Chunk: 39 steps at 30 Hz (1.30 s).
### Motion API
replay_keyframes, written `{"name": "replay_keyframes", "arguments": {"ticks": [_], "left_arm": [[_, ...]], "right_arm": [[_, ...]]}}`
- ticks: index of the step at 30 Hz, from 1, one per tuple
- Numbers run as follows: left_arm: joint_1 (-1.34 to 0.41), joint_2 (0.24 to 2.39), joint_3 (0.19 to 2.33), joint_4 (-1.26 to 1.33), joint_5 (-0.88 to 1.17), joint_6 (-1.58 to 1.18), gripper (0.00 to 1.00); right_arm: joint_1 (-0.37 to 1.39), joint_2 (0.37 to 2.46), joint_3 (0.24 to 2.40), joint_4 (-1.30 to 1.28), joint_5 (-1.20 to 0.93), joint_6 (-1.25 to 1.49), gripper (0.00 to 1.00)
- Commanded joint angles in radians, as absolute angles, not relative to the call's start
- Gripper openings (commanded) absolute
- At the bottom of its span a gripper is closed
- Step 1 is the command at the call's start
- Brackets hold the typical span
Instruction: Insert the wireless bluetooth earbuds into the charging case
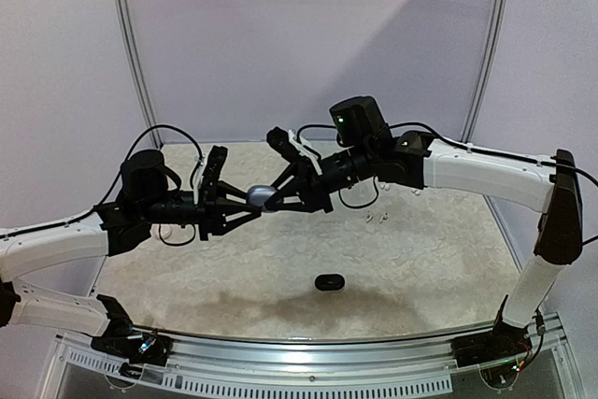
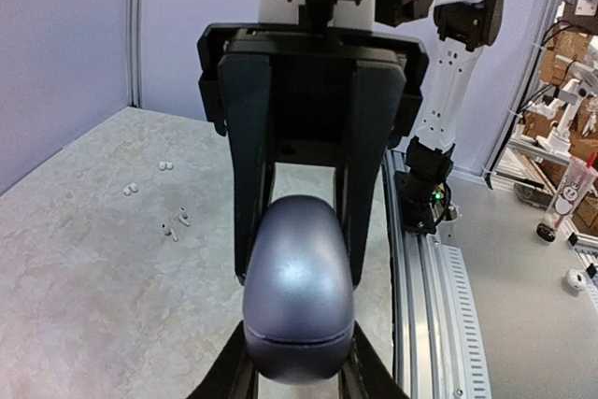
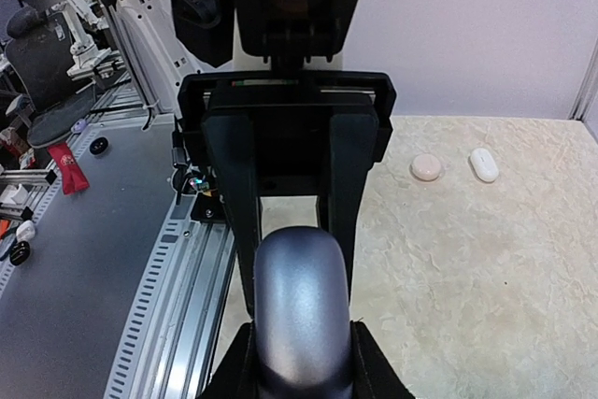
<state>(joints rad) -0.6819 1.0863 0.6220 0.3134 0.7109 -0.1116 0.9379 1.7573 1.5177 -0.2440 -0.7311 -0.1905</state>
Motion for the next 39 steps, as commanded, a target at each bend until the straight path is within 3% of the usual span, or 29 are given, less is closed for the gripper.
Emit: {"name": "replay_keyframes", "arguments": {"ticks": [1,2,5,6,10,17,28,35,39], "left_arm": [[-0.697,1.065,0.602,0.344,0.679,-0.094,0.00],[-0.699,1.060,0.598,0.342,0.642,-0.096,0.05],[-0.699,1.049,0.581,0.333,0.513,-0.092,0.95],[-0.699,1.044,0.577,0.330,0.482,-0.080,0.98],[-0.699,1.028,0.558,0.323,0.394,-0.064,0.99],[-0.700,1.029,0.535,0.331,0.367,-0.056,0.99],[-0.706,1.010,0.515,0.341,0.370,-0.053,0.99],[-0.706,1.003,0.511,0.341,0.370,-0.046,0.99],[-0.706,1.002,0.511,0.341,0.369,-0.042,0.99]], "right_arm": [[0.944,1.767,1.553,-0.282,-0.720,-0.181,0.00],[0.941,1.762,1.555,-0.295,-0.702,-0.178,0.00],[0.914,1.752,1.555,-0.350,-0.637,-0.140,0.00],[0.895,1.751,1.554,-0.383,-0.618,-0.109,0.00],[0.771,1.748,1.500,-0.548,-0.590,0.026,0.00],[0.614,1.703,1.183,-0.666,-0.611,0.211,0.00],[0.597,1.801,1.049,-0.697,-0.697,0.247,0.00],[0.595,1.864,1.086,-0.765,-0.650,0.216,0.13],[0.585,1.882,1.118,-0.826,-0.576,0.195,0.32]]}}
